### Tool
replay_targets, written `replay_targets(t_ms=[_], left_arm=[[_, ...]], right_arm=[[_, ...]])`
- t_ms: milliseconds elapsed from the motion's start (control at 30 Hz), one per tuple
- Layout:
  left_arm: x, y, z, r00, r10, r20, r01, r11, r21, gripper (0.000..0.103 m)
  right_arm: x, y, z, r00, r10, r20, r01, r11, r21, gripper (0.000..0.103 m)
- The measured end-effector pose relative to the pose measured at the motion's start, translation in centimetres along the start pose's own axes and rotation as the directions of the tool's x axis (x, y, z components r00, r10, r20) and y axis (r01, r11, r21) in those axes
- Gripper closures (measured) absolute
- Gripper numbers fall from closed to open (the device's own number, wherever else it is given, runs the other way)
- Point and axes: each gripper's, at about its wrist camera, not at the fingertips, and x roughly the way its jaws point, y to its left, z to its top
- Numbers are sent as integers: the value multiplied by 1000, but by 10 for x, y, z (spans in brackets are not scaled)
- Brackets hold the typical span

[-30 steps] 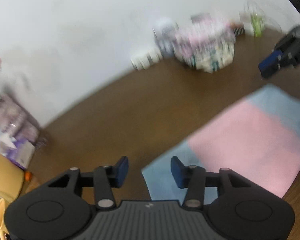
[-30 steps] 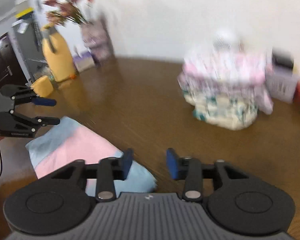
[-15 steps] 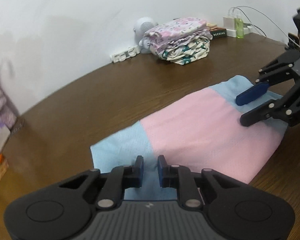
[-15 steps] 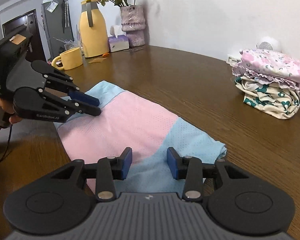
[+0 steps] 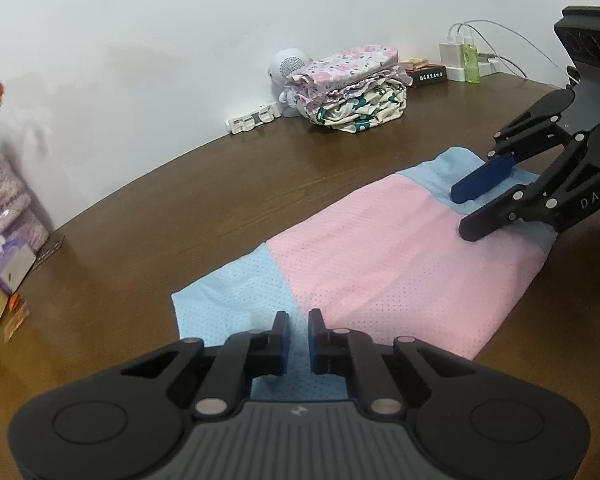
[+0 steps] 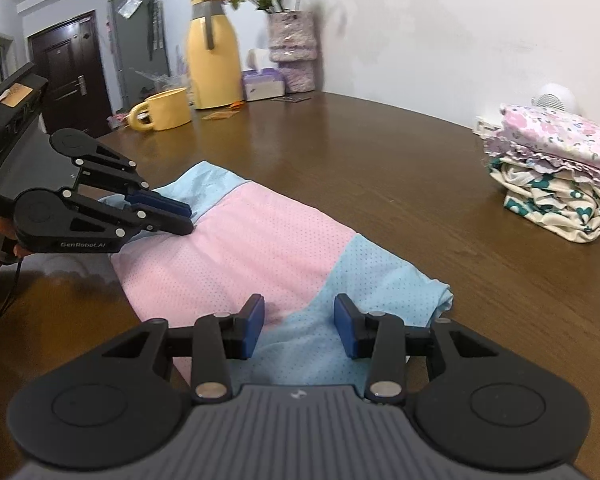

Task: Fold clothes
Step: 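Open both grippers and release the folded garment, then grasp the folded garment's edge with the right gripper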

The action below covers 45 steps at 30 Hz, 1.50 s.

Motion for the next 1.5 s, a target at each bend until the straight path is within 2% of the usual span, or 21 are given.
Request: replay_targets(t_ms=[200,300,333,367,400,433,467,500,533,633,833,1033,1100,1167,1200,1267,1300,1367,1433,1500], left_arm=[[-22,-9,-16,1000,11,13,-11,998,-66,96],[-24,-8,-15,1000,19,15,-18,994,-107,90],[-26,-7,-15,1000,14,20,-12,992,-127,81],[-30,-7,-14,999,7,37,-1,989,-149,64],[-35,-7,-13,998,7,63,3,986,-165,54],[-40,-8,-12,996,17,91,-1,984,-176,34],[-46,-9,-11,993,35,117,-13,983,-181,17],[-52,-10,-10,989,54,141,-28,983,-184,10],[-57,-11,-10,985,67,158,-37,982,-188,4],[-68,-14,-7,979,75,190,-34,978,-207,4],[-81,-19,-6,973,38,228,25,963,-268,1],[-71,-29,2,978,-13,209,71,959,-275,2],[-63,-32,7,981,-39,190,92,955,-282,9],[-55,-36,11,983,-62,172,110,953,-281,28],[-52,-38,13,983,-74,167,118,955,-273,33],[-46,-44,16,982,-100,158,137,959,-249,58],[-42,-47,18,982,-112,149,145,962,-232,63],[-36,-54,21,984,-127,127,151,969,-196,85],[-31,-60,23,985,-134,106,151,974,-171,89],[-26,-64,22,986,-138,91,151,977,-153,89]], right_arm=[[-8,10,-8,1000,27,8,-27,999,-22,62],[-11,10,-6,999,37,24,-37,999,2,51],[-15,11,-6,999,34,41,-34,999,9,43],[-20,12,-5,998,30,60,-31,999,16,34],[-26,14,-5,996,22,85,-24,999,23,28],[-31,15,-4,994,13,104,-16,999,33,19],[-37,15,-5,992,1,123,-7,999,48,15],[-43,15,-5,990,-11,139,2,998,66,12],[-47,15,-6,988,-25,150,12,996,91,3],[-58,10,-12,985,-72,158,43,983,178,0],[-78,4,-27,979,-157,127,105,934,341,0],[-85,-4,-50,983,-160,89,94,860,501,0],[-84,-7,-56,985,-158,76,93,837,539,0],[-84,-8,-60,985,-157,66,92,816,571,0],[-86,-7,-62,986,-150,74,80,810,581,0],[-88,-5,-65,987,-133,89,53,796,603,1],[-89,-5,-66,988,-125,93,42,788,614,2],[-88,-4,-69,990,-110,92,25,766,642,11],[-86,-4,-71,991,-98,89,13,742,670,19],[-83,-4,-73,992,-91,90,3,720,694,22]])
